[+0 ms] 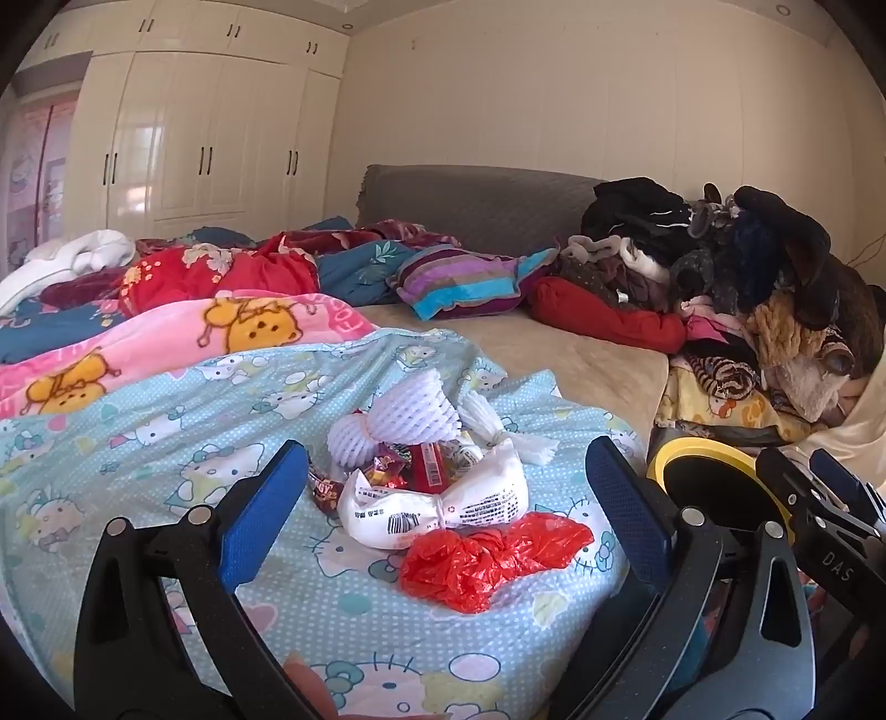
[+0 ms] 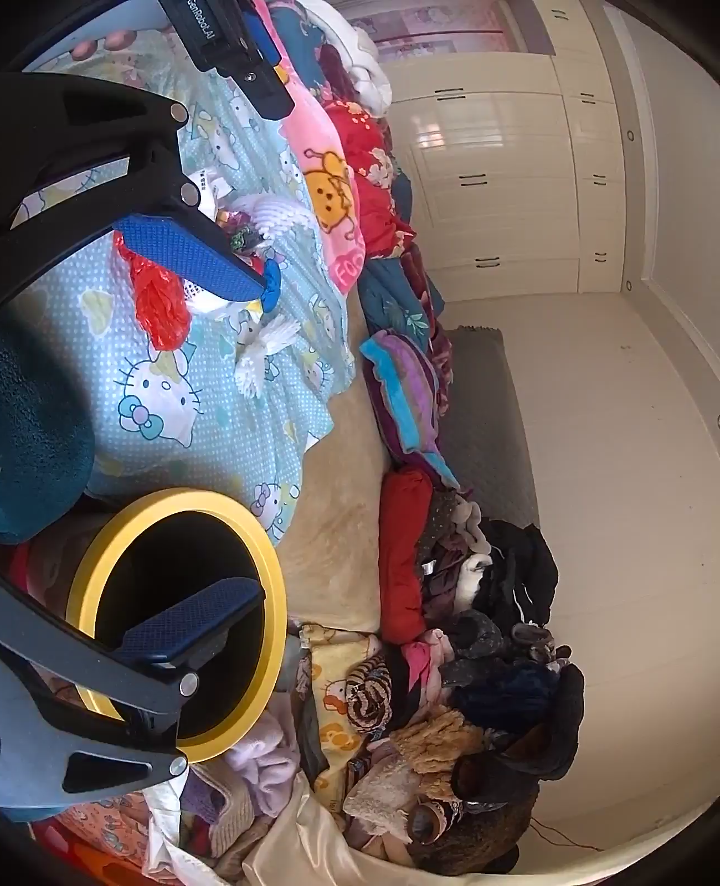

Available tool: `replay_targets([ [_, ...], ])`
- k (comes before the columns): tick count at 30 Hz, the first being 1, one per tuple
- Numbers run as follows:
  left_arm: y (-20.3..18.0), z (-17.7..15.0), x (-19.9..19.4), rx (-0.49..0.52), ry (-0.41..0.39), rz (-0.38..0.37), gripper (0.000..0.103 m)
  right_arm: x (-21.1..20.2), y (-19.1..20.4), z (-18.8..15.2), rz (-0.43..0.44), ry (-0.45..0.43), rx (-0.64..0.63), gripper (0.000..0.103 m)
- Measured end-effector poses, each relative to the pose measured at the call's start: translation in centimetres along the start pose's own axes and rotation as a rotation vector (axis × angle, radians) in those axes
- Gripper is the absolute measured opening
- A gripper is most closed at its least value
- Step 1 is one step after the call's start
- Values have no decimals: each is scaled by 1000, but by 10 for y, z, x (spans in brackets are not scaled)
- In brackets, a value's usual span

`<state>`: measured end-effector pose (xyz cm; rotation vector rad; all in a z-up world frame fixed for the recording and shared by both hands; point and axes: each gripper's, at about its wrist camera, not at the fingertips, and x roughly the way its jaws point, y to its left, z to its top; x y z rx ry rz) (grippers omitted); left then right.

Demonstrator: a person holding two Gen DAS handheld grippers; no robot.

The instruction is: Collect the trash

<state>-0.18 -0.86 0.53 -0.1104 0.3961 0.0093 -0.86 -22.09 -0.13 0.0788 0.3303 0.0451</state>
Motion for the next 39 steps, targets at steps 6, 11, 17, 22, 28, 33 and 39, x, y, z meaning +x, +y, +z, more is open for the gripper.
replay_targets([
  [6, 1, 2, -2, 2, -2, -5, 92, 0, 1, -1, 3, 1, 1, 97],
  [11, 2, 1, -2, 1, -5, -6, 92, 1, 1, -2, 1, 2, 0, 97],
  [17, 1, 2, -3, 2, -7, -6, 92, 1, 1, -2, 2, 3, 0, 97],
  [22, 1, 1, -3, 0, -7, -6, 92, 1, 2, -2, 3, 4, -7, 97],
  [28, 1, 3, -4, 1, -9, -6, 92, 2, 8, -10, 9, 5, -26, 97],
  [33, 0, 3, -4, 0, -10, -8, 92, 2, 8, -10, 7, 7, -25, 97],
  [39, 0, 2, -4, -1, -11, -9, 92, 2, 7, -10, 9, 7, -26, 97],
])
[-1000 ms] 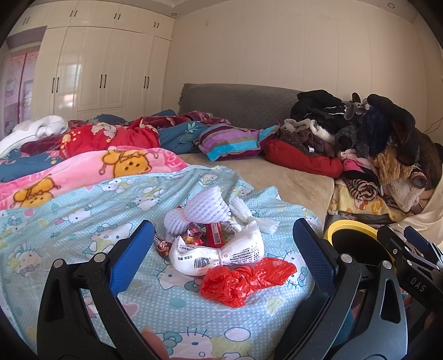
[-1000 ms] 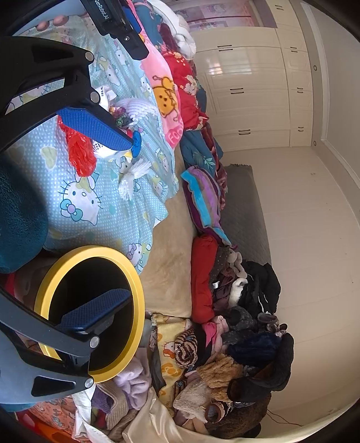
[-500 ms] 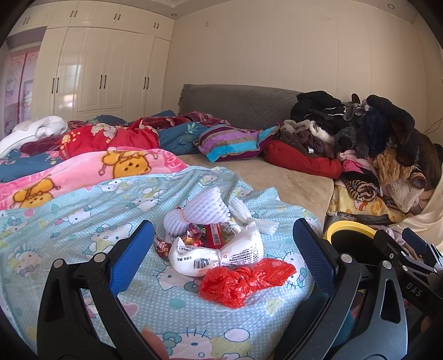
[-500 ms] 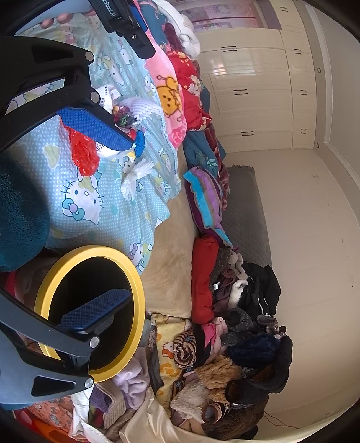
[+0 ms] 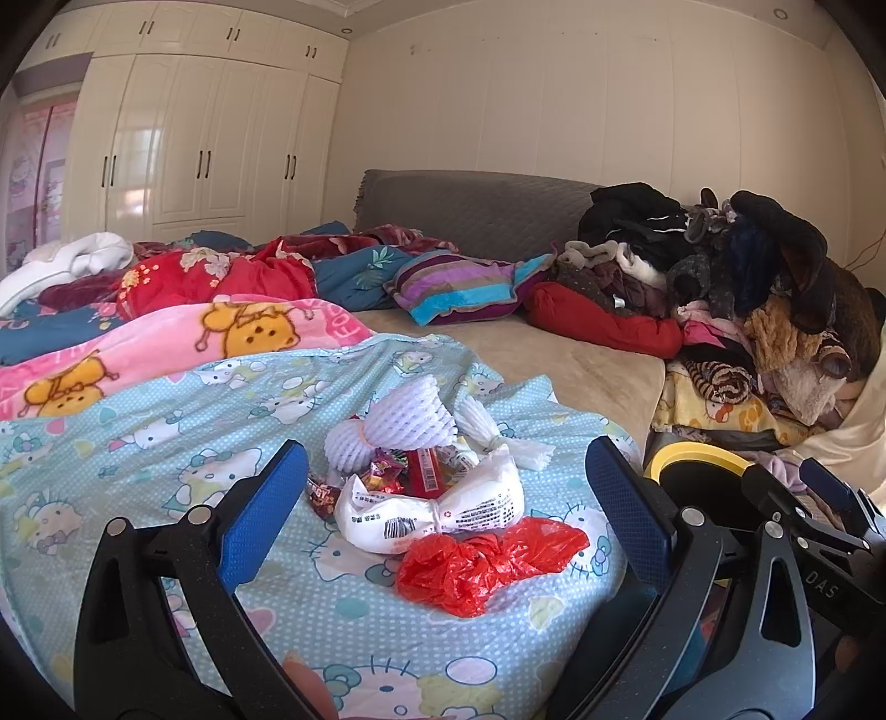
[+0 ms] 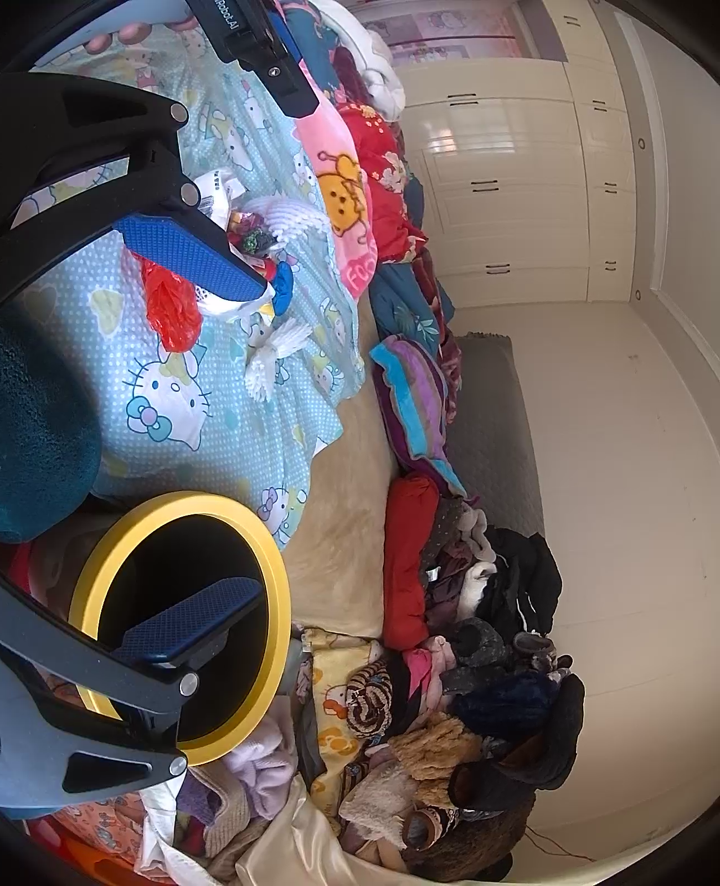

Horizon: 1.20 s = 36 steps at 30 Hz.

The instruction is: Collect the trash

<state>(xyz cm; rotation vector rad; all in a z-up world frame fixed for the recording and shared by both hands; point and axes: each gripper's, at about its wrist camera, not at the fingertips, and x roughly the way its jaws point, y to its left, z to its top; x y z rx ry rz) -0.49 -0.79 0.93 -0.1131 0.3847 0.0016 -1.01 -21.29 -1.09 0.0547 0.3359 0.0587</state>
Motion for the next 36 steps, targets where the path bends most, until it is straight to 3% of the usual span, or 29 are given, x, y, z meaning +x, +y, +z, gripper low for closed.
replay_targets([
  [9, -6, 4, 1, 4, 15, -16, 92, 2, 2, 0, 22, 11, -5, 97],
  [15, 5, 1, 7, -29, 16, -49, 92, 6, 13, -2, 107, 51, -40, 97],
  [24, 36, 3, 18, -82, 8, -1, 92, 29, 48, -7, 229, 173, -96, 97],
  [36, 50, 18, 53, -55, 29, -16, 92, 78, 57, -8, 251, 310, -85, 97],
])
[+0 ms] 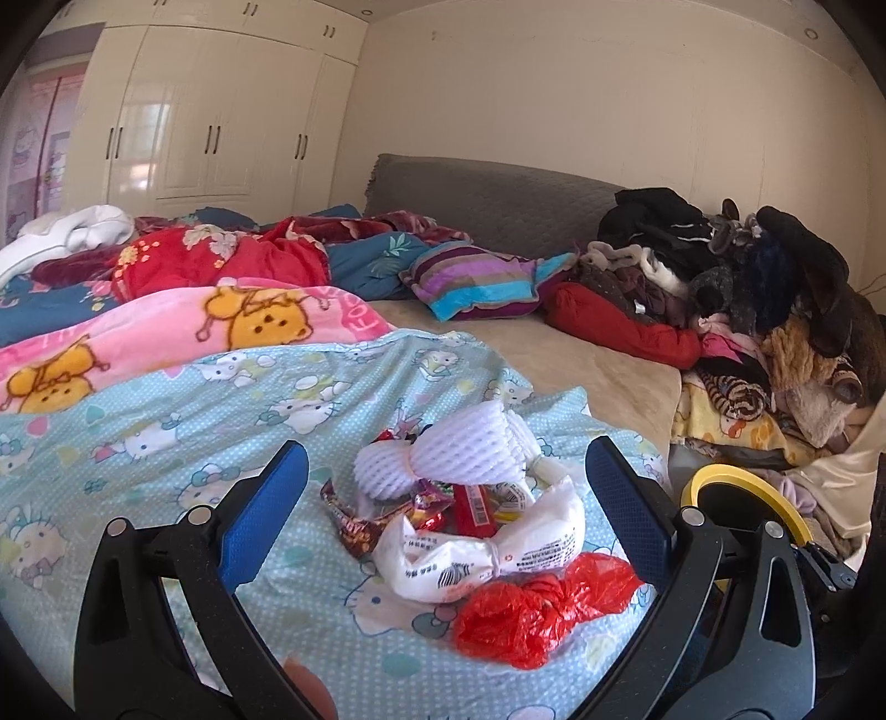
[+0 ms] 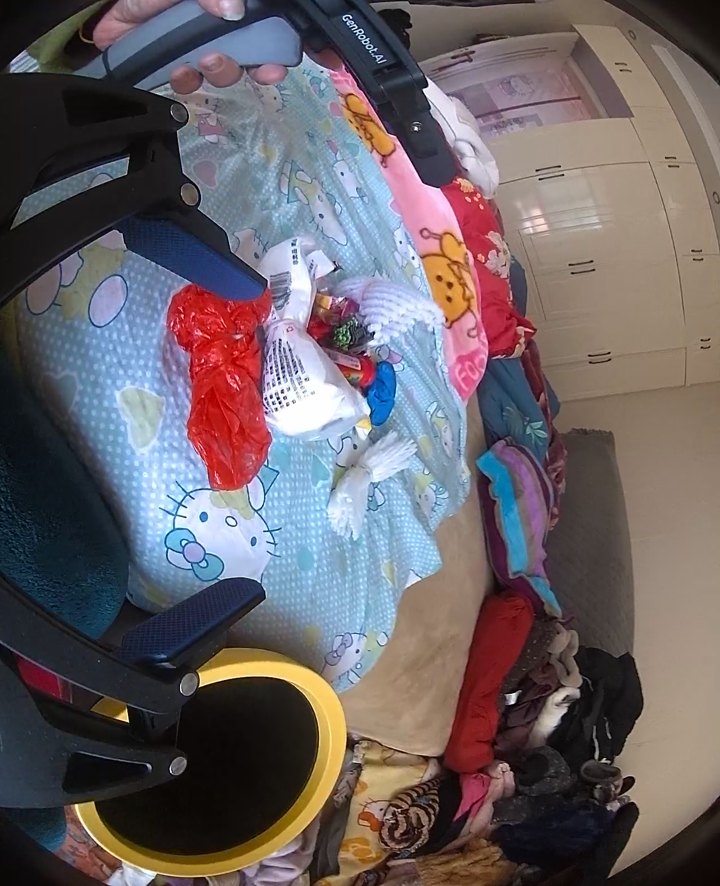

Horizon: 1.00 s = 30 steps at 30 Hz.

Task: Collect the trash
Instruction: 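Grasp the white foam net with the left tool while the right tool grasps the red bag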

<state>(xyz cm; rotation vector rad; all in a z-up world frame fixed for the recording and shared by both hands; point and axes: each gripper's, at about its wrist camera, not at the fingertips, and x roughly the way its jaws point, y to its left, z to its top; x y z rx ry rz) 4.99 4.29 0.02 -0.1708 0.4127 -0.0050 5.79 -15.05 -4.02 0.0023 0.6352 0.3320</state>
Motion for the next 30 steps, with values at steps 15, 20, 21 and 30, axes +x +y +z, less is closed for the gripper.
replay_targets([
  [15, -20, 11, 87, 76, 162, -26, 92, 77, -19, 4, 54, 272, 75, 92],
  [20, -21, 7, 116, 86, 240, 24, 92, 103, -21, -4, 101, 381, 133, 79],
  [21, -19, 6, 120, 83, 252, 30, 92, 106, -22, -5, 114, 397, 143, 76],
  [30, -7, 0, 135, 29, 320, 53, 58, 96, -19, -15, 219, 406, 147, 11],
])
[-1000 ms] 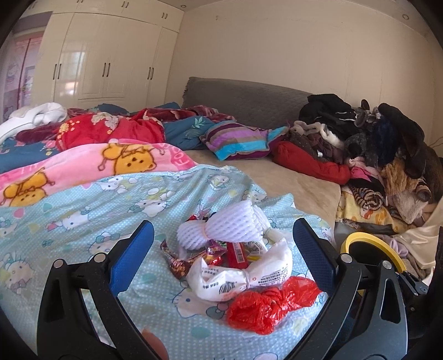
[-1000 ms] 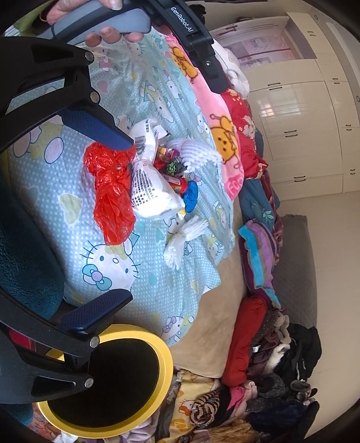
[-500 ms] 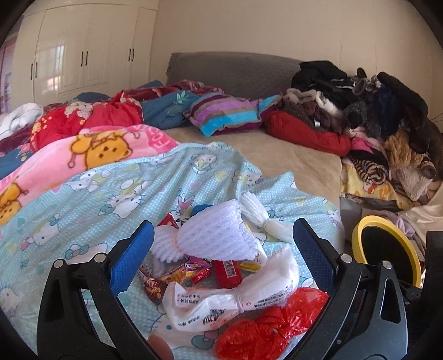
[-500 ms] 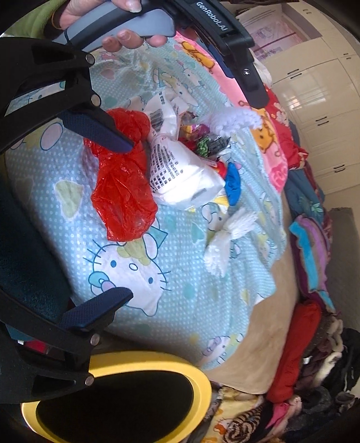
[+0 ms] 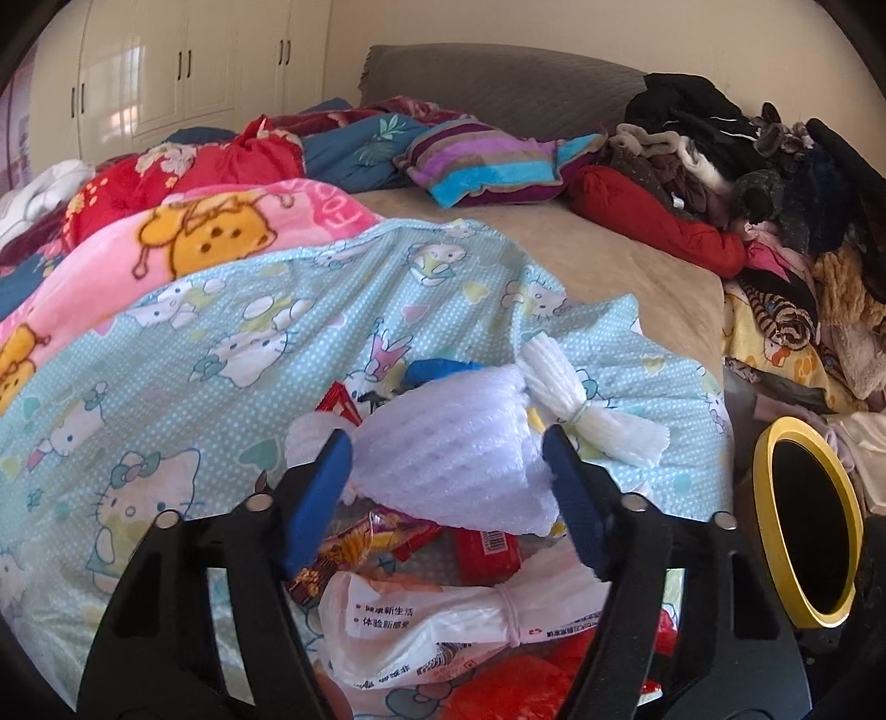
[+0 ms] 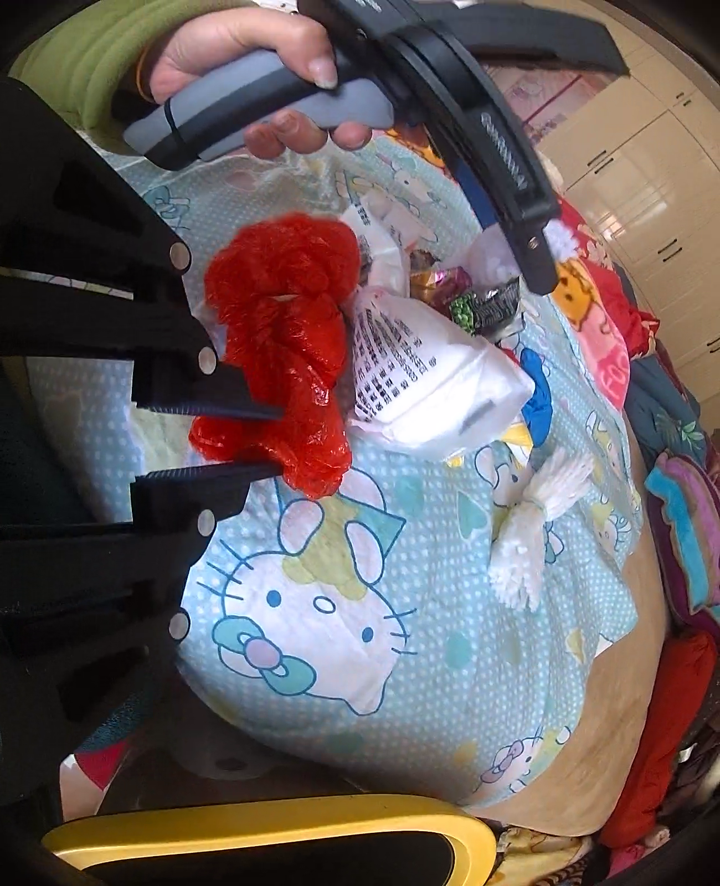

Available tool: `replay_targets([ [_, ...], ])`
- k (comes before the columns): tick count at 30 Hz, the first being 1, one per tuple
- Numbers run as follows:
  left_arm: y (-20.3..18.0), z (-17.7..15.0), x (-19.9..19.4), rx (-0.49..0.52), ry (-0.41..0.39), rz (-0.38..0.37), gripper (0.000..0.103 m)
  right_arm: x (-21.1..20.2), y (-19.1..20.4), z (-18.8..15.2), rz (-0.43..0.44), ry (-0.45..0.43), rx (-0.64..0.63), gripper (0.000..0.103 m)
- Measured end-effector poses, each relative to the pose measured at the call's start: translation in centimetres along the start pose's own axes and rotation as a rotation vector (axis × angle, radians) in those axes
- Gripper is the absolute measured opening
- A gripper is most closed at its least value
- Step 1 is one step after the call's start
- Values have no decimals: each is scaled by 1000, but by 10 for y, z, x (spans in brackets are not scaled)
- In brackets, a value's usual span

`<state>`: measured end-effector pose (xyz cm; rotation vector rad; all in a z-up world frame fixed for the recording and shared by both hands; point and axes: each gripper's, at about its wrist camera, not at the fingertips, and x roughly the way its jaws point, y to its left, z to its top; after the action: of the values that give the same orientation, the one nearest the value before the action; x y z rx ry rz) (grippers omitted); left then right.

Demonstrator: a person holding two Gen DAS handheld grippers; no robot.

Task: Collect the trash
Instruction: 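Grasp the white foam net with the left tool while the right tool grasps the red bag, then carry the foam net and red bag over the yellow bin and release both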

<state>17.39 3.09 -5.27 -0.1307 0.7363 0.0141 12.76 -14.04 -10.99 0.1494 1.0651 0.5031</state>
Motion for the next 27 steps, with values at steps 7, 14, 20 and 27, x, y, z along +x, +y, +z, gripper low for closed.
replay_targets([
  [7, 7, -4, -13, -49, -3, 18, 25, -18, 1, -4, 41, -38, -11, 7],
  [14, 12, -1, -57, -103, -98, 0, 23, -47, 3, 1, 98, -93, -28, 6],
  [20, 3, 7, -86, -94, -160, -27, 22, -81, -7, 9, 123, -163, -16, 6],
  [27, -23, 14, -106, -71, -197, -107, 22, -118, -30, 21, 105, -256, 16, 5],
])
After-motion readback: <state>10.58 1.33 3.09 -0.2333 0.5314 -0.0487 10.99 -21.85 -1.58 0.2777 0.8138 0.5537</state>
